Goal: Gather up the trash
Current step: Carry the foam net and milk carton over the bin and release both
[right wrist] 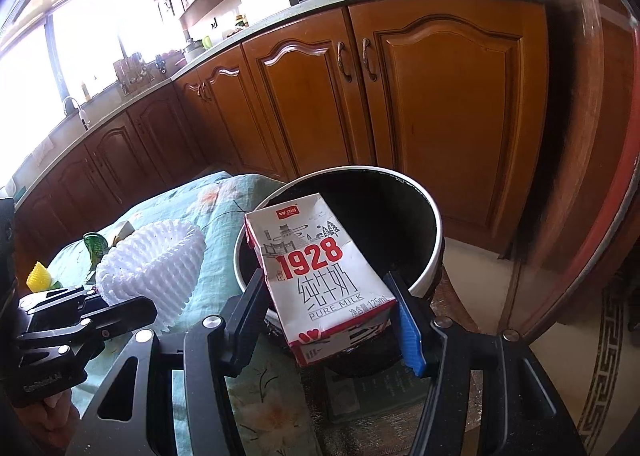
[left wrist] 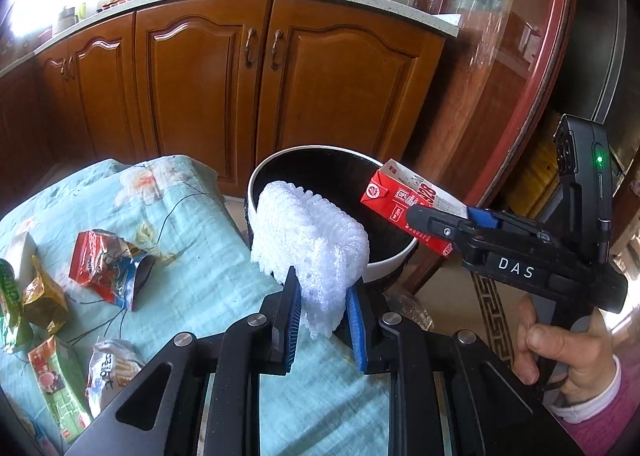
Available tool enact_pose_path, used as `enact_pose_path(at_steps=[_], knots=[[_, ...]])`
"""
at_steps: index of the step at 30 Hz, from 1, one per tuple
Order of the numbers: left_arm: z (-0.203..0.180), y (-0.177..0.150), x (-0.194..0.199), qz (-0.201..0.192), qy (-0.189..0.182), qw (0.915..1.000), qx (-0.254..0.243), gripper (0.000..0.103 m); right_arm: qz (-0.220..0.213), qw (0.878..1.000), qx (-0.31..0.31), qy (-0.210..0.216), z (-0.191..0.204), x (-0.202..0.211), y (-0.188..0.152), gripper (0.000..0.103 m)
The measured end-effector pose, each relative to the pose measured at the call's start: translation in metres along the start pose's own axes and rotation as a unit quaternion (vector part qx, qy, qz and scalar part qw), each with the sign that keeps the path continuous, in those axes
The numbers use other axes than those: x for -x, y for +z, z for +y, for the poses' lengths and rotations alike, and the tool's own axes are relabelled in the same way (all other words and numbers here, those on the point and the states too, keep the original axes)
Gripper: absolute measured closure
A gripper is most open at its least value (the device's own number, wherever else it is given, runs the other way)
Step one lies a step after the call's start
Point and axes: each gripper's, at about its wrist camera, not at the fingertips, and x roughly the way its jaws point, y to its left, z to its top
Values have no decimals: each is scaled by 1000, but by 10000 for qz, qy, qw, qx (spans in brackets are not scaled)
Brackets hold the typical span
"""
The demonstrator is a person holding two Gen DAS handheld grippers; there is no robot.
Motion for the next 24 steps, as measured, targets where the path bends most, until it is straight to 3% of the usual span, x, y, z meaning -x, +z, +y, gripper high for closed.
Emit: enact_pose_path(at_steps=[16, 24], knots=[[-8, 49, -75, 386, -53, 9992, -132, 82, 350, 9984, 229, -372, -25, -43, 25, 44], [-11, 58, -102, 530, -12, 9985, -133, 81, 511, 9975, 265, -409, -33, -58, 30, 44]])
